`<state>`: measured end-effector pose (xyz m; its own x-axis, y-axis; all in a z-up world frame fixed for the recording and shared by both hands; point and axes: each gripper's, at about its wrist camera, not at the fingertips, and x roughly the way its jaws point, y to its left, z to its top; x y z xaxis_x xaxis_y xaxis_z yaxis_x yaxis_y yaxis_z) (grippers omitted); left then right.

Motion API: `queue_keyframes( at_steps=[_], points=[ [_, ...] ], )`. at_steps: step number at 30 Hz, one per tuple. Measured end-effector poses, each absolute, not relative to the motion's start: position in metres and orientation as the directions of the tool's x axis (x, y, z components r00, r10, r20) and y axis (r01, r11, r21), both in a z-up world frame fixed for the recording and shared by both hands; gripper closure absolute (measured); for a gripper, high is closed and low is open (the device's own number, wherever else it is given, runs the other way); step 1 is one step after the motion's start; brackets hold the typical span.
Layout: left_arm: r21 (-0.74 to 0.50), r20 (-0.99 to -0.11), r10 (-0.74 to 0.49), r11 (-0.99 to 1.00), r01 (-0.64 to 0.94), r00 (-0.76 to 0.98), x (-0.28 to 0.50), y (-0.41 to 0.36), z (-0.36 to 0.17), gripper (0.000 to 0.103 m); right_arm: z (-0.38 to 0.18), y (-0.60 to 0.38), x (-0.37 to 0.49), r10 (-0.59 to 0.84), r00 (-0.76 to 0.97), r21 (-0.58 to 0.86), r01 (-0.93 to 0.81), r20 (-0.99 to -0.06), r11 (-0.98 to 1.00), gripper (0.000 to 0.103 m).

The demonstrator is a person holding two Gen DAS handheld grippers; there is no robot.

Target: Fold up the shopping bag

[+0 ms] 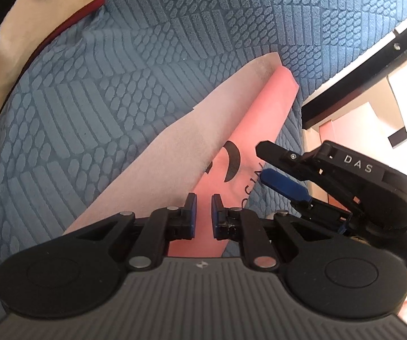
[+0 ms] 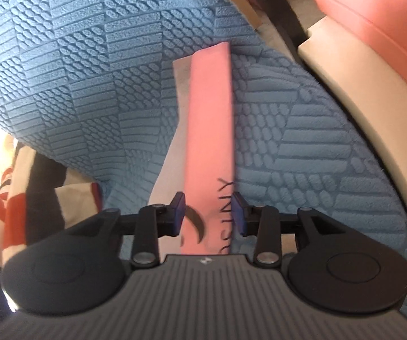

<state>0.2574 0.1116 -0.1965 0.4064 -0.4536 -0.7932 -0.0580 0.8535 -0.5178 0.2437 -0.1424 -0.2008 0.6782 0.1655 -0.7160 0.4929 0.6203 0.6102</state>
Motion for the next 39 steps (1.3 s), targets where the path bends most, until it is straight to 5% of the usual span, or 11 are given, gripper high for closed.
queue_keyframes(
  at_steps=[13,14,16,17,27,32,39],
  points=[
    [-0.531,-0.789,-0.457,0.844,-0.081,0.411,0.26,0.117,-0.194,0.088,-0.211,-0.137,0.246,0.323,0.691,0.724,0.424,-0.647,0.544,0.066],
    [-0.531,-0.789,-0.457,0.843,-0.081,0.411,0.26,0.118,-0.194,0.088,-0.21,-0.135,0.246,0.334,0.685,0.724,0.416,-0.647,0.55,0.068],
    [-0.526,-0.791,-0.451,0.847,-0.083,0.414,0.261,0.119,-0.194,0.088,-0.207,-0.13,0.246,0.327,0.663,0.694,0.414,-0.673,0.59,0.095],
    [-0.521,-0.793,-0.446,0.849,-0.082,0.416,0.26,0.119,-0.193,0.088,-0.205,-0.127,0.246,0.309,0.653,0.667,0.415,-0.692,0.618,0.096],
    [-0.537,-0.731,-0.548,0.83,0.154,0.406,0.254,0.092,-0.171,0.086,-0.193,-0.123,0.245,0.274,0.625,0.614,0.428,-0.731,0.663,0.097],
    [-0.472,-0.744,-0.525,0.851,0.232,0.413,0.251,0.077,-0.165,0.062,-0.189,-0.129,0.243,0.284,0.62,0.62,0.432,-0.732,0.655,0.097],
    [-0.325,-0.766,-0.464,0.876,0.356,0.445,0.236,0.061,-0.159,0.061,-0.185,-0.135,0.24,0.284,0.611,0.615,0.44,-0.739,0.654,0.097]
  ],
)
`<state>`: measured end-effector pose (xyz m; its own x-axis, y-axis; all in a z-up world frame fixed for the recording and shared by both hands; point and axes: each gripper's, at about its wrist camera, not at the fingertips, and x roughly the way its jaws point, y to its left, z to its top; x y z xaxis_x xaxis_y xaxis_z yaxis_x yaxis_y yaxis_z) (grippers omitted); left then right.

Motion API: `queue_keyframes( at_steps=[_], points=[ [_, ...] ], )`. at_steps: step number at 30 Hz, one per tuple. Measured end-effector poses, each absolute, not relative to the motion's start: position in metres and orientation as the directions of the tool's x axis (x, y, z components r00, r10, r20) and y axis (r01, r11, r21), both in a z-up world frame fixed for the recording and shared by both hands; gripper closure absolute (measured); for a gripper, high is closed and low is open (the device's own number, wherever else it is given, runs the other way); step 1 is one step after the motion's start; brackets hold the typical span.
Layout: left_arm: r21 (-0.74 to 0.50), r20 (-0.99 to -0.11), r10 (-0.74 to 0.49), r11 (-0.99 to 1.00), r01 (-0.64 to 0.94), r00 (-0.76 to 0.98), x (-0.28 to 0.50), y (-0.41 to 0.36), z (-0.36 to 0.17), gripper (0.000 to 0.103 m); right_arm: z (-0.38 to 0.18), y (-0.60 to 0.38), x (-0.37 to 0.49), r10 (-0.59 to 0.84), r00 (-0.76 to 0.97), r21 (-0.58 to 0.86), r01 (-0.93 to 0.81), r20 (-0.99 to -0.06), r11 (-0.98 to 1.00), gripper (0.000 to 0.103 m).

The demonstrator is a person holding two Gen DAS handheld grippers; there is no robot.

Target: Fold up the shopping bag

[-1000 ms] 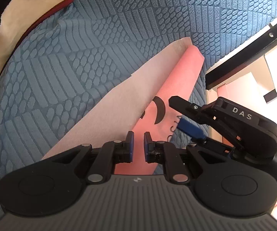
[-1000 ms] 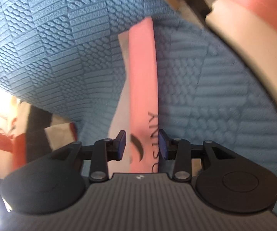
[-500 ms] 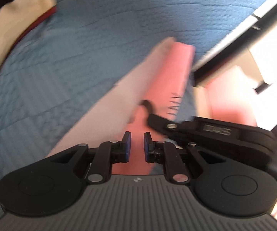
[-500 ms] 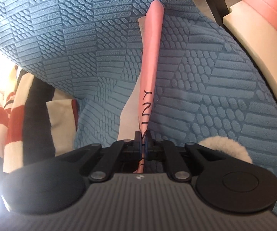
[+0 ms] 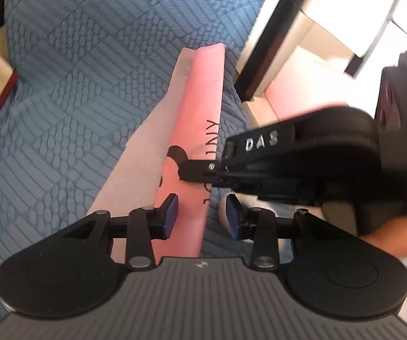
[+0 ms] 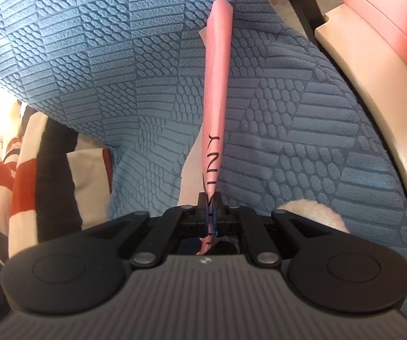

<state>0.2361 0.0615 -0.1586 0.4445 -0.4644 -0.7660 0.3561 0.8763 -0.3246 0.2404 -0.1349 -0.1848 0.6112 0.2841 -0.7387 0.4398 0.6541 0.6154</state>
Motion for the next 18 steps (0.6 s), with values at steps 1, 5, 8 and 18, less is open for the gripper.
queue_keyframes(
  at_steps=[1,5,8,18],
  points=[
    [-0.301,-0.769,-0.457,0.876,0.377,0.447,0.234,0.056,-0.158,0.062,-0.185,-0.137,0.239,0.286,0.607,0.616,0.445,-0.741,0.65,0.097],
    [-0.243,-0.787,-0.442,0.864,0.442,0.431,0.225,0.044,-0.159,0.07,-0.183,-0.146,0.234,0.266,0.597,0.594,0.46,-0.757,0.66,0.097],
    [-0.221,-0.799,-0.417,0.874,0.432,0.433,0.222,0.042,-0.163,0.08,-0.185,-0.151,0.23,0.264,0.594,0.595,0.473,-0.76,0.65,0.097],
    [-0.463,-0.758,-0.517,0.856,0.23,0.397,0.244,0.081,-0.17,0.087,-0.175,-0.157,0.228,0.272,0.624,0.622,0.451,-0.733,0.64,0.092]
  ],
)
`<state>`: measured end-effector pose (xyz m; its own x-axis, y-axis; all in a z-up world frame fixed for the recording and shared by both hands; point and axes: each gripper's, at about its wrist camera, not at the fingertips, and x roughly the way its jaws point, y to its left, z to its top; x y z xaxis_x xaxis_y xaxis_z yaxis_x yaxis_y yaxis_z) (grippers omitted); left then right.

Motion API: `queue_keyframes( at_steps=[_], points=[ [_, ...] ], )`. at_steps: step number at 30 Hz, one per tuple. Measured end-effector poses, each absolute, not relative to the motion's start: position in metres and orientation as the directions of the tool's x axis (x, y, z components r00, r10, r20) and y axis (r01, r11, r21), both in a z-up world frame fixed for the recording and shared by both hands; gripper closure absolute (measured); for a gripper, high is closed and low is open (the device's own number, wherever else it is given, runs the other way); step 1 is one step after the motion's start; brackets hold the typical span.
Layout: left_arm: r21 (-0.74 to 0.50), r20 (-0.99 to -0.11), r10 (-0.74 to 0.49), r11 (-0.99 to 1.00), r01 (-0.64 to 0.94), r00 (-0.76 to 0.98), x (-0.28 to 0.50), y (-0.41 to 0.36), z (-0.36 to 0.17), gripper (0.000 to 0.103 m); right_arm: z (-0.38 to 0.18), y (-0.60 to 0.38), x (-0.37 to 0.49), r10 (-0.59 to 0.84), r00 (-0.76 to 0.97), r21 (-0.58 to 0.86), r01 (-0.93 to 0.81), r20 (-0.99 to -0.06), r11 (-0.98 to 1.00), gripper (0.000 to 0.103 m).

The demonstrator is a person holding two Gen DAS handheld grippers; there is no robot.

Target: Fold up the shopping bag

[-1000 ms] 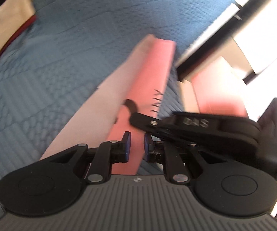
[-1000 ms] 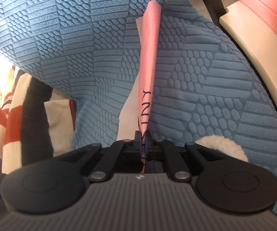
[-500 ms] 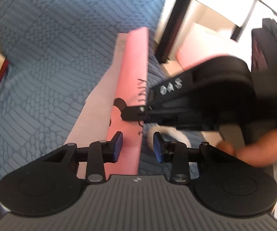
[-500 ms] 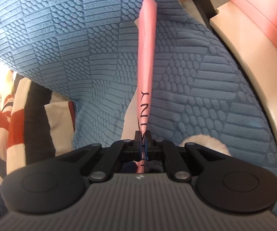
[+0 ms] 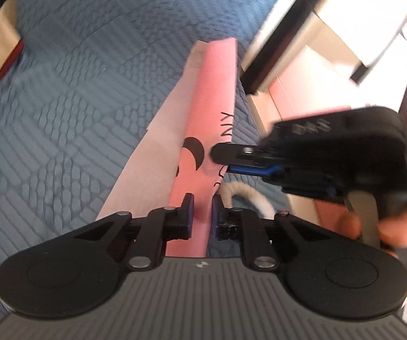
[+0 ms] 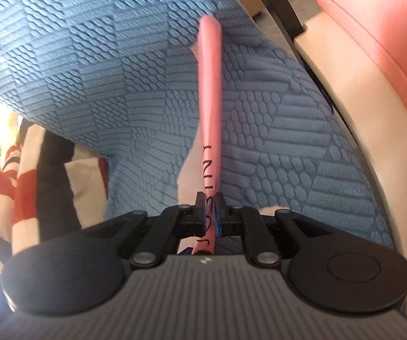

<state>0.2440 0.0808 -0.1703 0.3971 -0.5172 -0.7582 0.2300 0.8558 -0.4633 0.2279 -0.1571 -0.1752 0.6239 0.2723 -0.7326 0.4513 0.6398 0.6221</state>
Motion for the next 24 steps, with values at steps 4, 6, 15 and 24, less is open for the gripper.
queue_keyframes(
  at_steps=[4,6,15,24],
  points=[
    [-0.566,-0.729,-0.556,0.818,0.104,0.399,0.247,0.104,-0.176,0.087,-0.165,-0.155,0.226,0.248,0.651,0.61,0.415,-0.718,0.675,0.092],
    [-0.592,-0.722,-0.558,0.804,0.053,0.409,0.248,0.113,-0.178,0.087,-0.161,-0.15,0.226,0.212,0.649,0.57,0.408,-0.73,0.713,0.092],
    [-0.57,-0.738,-0.503,0.822,-0.016,0.449,0.253,0.127,-0.174,0.087,-0.17,-0.134,0.236,0.266,0.65,0.596,0.359,-0.712,0.719,0.092],
    [-0.51,-0.747,-0.515,0.849,0.134,0.421,0.241,0.109,-0.165,0.087,-0.178,-0.141,0.237,0.259,0.667,0.644,0.428,-0.699,0.634,0.091]
  ],
)
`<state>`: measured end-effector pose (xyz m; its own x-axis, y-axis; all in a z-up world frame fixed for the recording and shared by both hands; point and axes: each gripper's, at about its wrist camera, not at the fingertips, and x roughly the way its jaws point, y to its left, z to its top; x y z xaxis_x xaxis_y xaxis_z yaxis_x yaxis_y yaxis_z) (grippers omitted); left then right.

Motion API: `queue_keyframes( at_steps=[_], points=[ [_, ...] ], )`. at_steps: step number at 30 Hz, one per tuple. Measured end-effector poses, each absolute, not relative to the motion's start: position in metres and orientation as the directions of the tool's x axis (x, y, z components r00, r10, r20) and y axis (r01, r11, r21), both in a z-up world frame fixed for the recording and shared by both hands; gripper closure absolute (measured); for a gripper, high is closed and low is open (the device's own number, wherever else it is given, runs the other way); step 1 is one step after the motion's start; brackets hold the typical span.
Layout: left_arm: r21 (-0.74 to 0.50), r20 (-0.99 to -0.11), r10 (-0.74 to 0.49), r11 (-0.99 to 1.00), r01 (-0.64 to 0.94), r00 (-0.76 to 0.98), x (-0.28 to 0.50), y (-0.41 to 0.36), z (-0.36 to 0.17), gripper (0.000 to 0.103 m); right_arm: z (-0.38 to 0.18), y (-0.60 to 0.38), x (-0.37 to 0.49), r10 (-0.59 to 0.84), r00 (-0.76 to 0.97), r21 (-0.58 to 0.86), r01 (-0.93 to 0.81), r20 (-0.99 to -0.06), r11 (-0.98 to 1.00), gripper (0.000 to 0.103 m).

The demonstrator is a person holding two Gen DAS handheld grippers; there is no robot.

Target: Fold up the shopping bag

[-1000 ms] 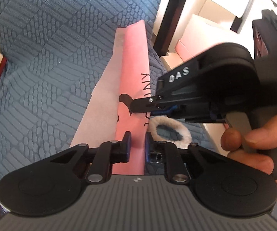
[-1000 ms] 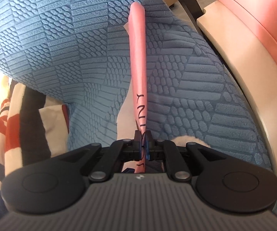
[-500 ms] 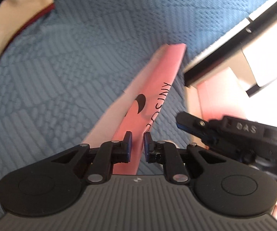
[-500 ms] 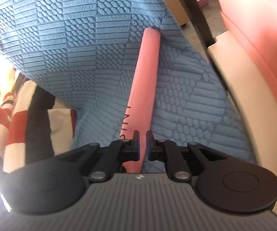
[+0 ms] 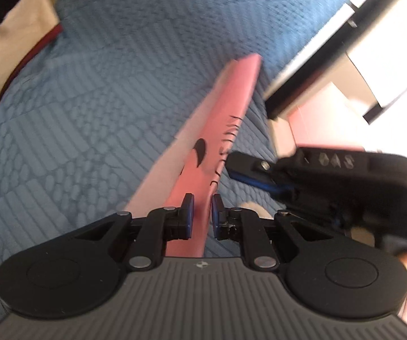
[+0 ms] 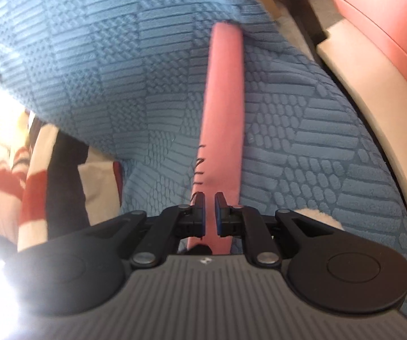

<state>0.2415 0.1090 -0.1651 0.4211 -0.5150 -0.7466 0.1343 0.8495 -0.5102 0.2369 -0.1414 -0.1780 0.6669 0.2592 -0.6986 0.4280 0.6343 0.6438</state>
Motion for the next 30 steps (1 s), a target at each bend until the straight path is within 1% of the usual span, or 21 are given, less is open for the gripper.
queue_keyframes(
  at_steps=[3,7,12,13,14,15,16,19,22,24,25,26,27,28,29,30],
  points=[
    [-0.518,-0.745,-0.533,0.841,0.155,0.402,0.241,0.104,-0.167,0.087,-0.182,-0.146,0.236,0.267,0.665,0.654,0.44,-0.698,0.615,0.091],
    [-0.518,-0.748,-0.542,0.837,0.174,0.383,0.24,0.098,-0.168,0.087,-0.185,-0.155,0.231,0.242,0.67,0.66,0.484,-0.701,0.575,0.091],
    [-0.547,-0.741,-0.557,0.825,0.145,0.374,0.241,0.099,-0.171,0.087,-0.186,-0.165,0.223,0.255,0.708,0.717,0.487,-0.658,0.498,0.091],
    [-0.559,-0.738,-0.562,0.819,0.13,0.374,0.24,0.1,-0.173,0.087,-0.186,-0.164,0.224,0.26,0.708,0.719,0.483,-0.656,0.499,0.087],
    [-0.567,-0.733,-0.566,0.815,0.122,0.378,0.239,0.101,-0.173,0.087,-0.185,-0.163,0.225,0.264,0.708,0.719,0.477,-0.655,0.505,0.079],
    [-0.575,-0.727,-0.572,0.81,0.119,0.381,0.239,0.102,-0.173,0.087,-0.184,-0.162,0.226,0.27,0.708,0.72,0.468,-0.652,0.512,0.056],
    [-0.584,-0.721,-0.581,0.803,0.119,0.378,0.24,0.102,-0.173,0.087,-0.184,-0.161,0.226,0.277,0.709,0.722,0.459,-0.649,0.518,0.045],
    [-0.587,-0.717,-0.59,0.798,0.135,0.371,0.239,0.098,-0.173,0.087,-0.18,-0.156,0.227,0.288,0.717,0.727,0.428,-0.635,0.537,0.045],
    [-0.596,-0.708,-0.604,0.789,0.15,0.365,0.238,0.096,-0.172,0.087,-0.181,-0.152,0.231,0.3,0.694,0.708,0.422,-0.654,0.567,0.045],
    [-0.626,-0.686,-0.634,0.764,0.154,0.358,0.238,0.095,-0.171,0.089,-0.184,-0.153,0.232,0.31,0.688,0.715,0.433,-0.656,0.549,0.045],
    [-0.636,-0.678,-0.644,0.756,0.156,0.355,0.238,0.095,-0.171,0.091,-0.185,-0.154,0.232,0.307,0.686,0.713,0.442,-0.659,0.544,0.046],
    [-0.637,-0.677,-0.646,0.754,0.16,0.353,0.237,0.094,-0.171,0.092,-0.186,-0.153,0.232,0.302,0.681,0.706,0.448,-0.667,0.549,0.048],
    [-0.632,-0.681,-0.641,0.759,0.158,0.354,0.237,0.093,-0.171,0.092,-0.185,-0.152,0.233,0.291,0.674,0.692,0.454,-0.679,0.562,0.056],
    [-0.627,-0.686,-0.636,0.763,0.157,0.353,0.236,0.093,-0.171,0.092,-0.185,-0.151,0.234,0.28,0.663,0.672,0.458,-0.694,0.582,0.066],
    [-0.625,-0.688,-0.635,0.765,0.156,0.352,0.237,0.093,-0.172,0.092,-0.184,-0.148,0.236,0.269,0.649,0.648,0.459,-0.712,0.608,0.072],
    [-0.625,-0.69,-0.633,0.766,0.152,0.35,0.237,0.093,-0.172,0.092,-0.184,-0.145,0.237,0.254,0.634,0.619,0.459,-0.731,0.637,0.087]
  ],
)
